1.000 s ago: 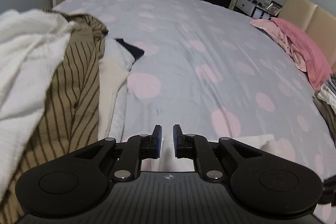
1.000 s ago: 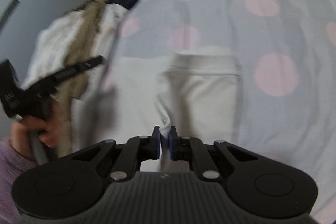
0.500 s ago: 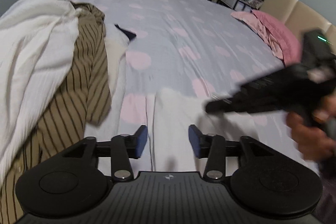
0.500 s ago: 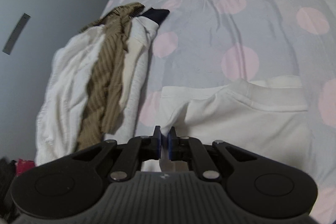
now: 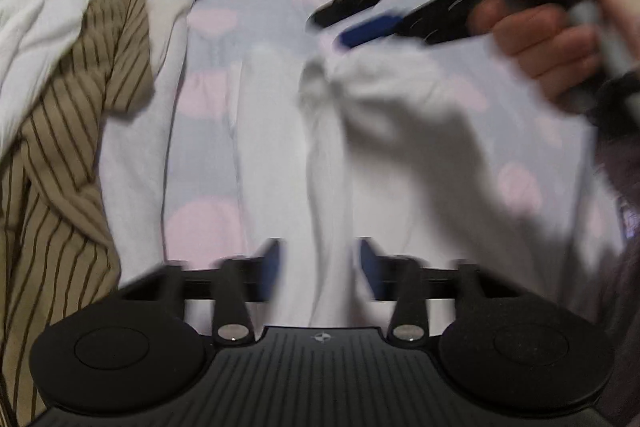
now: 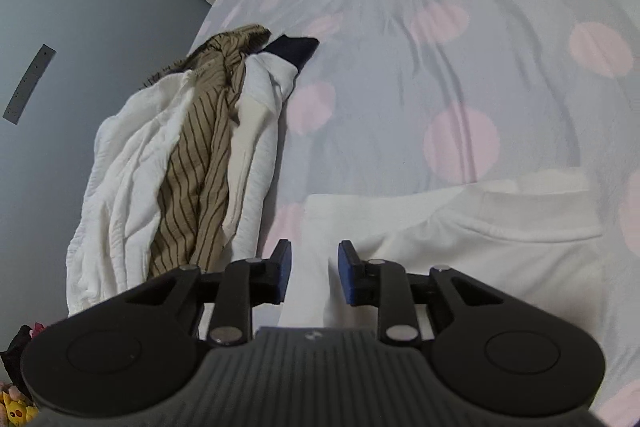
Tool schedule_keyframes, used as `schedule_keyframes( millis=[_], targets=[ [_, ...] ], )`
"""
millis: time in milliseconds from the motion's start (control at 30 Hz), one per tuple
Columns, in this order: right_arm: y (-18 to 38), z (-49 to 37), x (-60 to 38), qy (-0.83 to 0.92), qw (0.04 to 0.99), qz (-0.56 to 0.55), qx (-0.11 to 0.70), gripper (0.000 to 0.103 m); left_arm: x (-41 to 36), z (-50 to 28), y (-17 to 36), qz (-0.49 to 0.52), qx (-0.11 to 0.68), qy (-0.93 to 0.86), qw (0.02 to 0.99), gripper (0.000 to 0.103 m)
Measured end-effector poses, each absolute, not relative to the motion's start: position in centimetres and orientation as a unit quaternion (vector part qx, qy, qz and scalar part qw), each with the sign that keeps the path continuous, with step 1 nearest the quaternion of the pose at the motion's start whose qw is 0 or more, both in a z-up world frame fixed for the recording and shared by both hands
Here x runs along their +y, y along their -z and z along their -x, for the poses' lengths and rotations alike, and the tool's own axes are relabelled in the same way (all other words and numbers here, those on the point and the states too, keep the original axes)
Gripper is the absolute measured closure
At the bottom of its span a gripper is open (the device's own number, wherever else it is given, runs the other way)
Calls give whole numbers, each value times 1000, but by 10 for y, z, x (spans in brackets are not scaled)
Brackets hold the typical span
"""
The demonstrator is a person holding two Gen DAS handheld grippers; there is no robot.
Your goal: Fold clothes
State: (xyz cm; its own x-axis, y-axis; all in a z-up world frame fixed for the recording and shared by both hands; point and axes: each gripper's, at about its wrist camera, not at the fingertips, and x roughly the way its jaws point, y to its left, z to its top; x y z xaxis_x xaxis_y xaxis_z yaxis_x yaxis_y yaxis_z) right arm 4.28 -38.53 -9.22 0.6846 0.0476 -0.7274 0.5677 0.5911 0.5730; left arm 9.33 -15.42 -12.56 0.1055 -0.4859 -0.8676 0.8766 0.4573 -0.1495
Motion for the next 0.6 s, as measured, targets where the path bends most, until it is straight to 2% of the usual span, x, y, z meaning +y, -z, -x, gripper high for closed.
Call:
schedule_keyframes(
  millis=[100, 167, 267, 467, 500, 533, 600],
  targets=[
    [93, -35, -381, 176, 816, -394, 384, 76, -151, -103, 133, -190, 492, 453, 719, 92],
    [98, -36, -376, 185, 817, -365, 406, 83, -149, -107, 131, -183, 491, 450, 723, 92],
    [111, -41, -368, 181, 819, -345, 420, 85, -149, -105, 123, -182, 473, 450, 735, 90],
    [134, -70, -356, 162, 820, -345, 426, 84, -155, -103, 127, -202, 461, 447, 739, 75],
    [137, -74, -353, 163, 821, -340, 428, 84, -157, -102, 131, -209, 462, 443, 740, 70],
    [141, -77, -351, 164, 821, -335, 432, 84, -158, -103, 136, -212, 463, 437, 742, 61],
    [144, -78, -350, 164, 825, -330, 429, 84, -158, -108, 139, -204, 470, 427, 745, 55]
  ],
)
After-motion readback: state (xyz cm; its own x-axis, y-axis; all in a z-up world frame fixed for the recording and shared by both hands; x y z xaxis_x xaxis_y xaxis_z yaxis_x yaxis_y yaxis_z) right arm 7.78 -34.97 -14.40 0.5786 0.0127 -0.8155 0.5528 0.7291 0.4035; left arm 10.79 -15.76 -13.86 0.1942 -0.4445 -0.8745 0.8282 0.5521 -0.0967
